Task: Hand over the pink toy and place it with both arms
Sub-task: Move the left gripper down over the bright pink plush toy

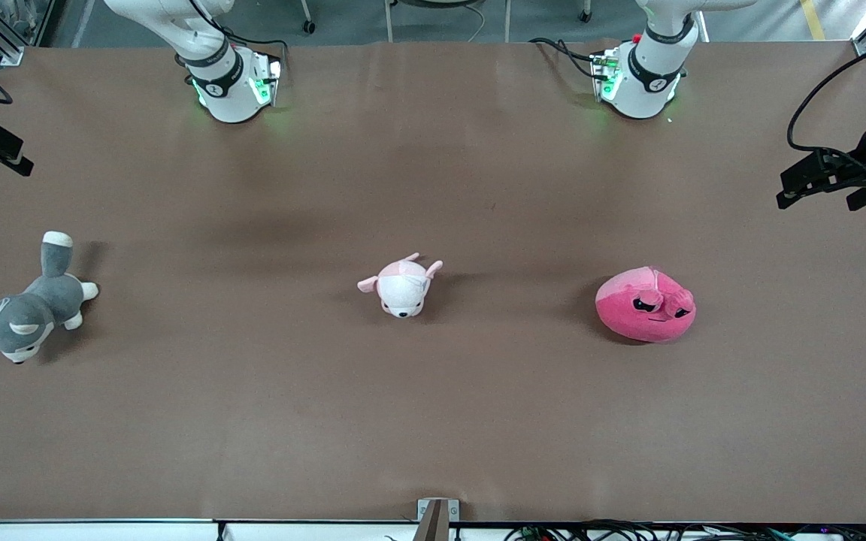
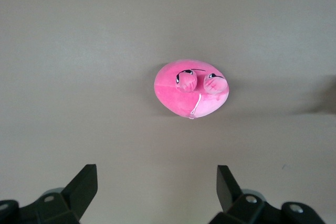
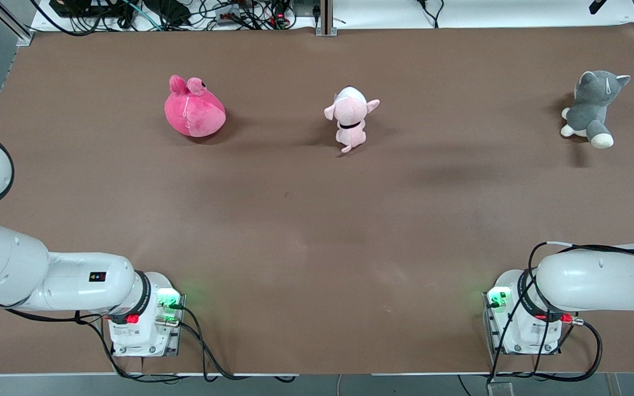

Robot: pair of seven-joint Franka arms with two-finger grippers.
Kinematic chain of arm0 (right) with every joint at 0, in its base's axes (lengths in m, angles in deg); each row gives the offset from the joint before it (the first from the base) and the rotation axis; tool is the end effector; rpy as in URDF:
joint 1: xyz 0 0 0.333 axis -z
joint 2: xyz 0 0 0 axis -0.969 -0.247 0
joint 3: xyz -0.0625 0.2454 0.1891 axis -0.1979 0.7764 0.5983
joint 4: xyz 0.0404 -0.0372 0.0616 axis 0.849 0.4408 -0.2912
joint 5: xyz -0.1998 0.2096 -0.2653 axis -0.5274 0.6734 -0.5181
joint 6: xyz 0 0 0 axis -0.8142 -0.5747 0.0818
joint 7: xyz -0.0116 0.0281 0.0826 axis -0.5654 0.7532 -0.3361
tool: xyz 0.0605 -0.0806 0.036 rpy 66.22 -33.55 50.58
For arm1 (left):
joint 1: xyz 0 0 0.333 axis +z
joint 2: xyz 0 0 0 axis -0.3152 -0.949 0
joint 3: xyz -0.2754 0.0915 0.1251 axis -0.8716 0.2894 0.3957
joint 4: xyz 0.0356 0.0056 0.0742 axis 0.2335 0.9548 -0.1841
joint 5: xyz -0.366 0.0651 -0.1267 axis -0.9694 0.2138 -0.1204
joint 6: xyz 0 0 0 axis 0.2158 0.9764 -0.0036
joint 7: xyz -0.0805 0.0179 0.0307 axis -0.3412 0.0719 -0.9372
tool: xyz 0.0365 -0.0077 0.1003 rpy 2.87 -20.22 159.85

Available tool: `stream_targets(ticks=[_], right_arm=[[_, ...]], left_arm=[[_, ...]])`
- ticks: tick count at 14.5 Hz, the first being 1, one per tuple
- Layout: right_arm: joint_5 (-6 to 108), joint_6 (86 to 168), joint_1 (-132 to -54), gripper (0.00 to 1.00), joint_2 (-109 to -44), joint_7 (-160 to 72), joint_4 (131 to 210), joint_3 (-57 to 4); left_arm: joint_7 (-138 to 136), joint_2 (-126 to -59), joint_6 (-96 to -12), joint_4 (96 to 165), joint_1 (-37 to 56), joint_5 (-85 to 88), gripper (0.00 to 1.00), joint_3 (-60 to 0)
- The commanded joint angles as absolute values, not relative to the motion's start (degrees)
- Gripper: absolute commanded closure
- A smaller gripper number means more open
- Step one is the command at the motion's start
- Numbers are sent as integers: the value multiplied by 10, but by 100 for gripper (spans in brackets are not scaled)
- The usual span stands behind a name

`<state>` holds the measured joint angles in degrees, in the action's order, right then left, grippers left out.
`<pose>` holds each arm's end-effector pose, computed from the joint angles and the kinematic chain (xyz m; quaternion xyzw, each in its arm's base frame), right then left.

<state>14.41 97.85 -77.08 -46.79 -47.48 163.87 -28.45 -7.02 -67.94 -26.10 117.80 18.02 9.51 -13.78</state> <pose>0.5095 -0.0556 0.6590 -0.9993 0.0359 -0.0029 0.0068 0.5590 -0.0266 0.6349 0.9997 -0.0216 0.0041 0.0089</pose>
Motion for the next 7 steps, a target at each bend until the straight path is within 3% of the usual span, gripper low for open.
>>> stream_targets(ticks=[1,7], right_arm=[[151,983,-773,0,-456,-472,1652,-286],[151,983,-772,0,-456,-472,1652,-286]], left_arm=[[-70,-684,-256,1166,181,89,0,-138],[-67,-693,-256,1166,181,89,0,-138]])
